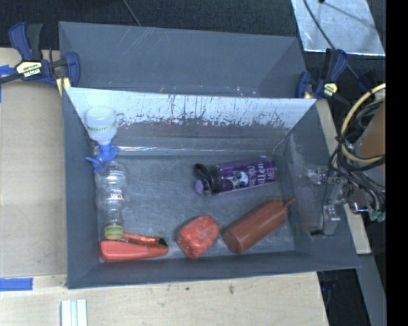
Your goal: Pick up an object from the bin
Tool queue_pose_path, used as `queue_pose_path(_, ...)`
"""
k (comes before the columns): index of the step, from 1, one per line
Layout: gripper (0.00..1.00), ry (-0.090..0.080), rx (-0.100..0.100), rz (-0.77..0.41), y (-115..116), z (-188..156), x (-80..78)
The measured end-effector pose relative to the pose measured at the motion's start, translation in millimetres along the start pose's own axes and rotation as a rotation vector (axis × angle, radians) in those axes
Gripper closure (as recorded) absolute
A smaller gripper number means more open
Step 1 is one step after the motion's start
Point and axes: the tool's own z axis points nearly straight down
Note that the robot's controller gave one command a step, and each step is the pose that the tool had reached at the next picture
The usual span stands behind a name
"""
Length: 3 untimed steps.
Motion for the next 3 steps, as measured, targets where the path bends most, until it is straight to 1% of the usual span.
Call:
queue_pose_path(1,0.00,-0.002,0.000,-0.137,36.2,56.5,-6.0)
queue_pose_path(2,0.00,0.000,-0.001,-0.467,69.8,64.3,-4.0)
queue_pose_path(3,0.00,0.004,-0.003,-0.406,79.5,65.7,-2.1)
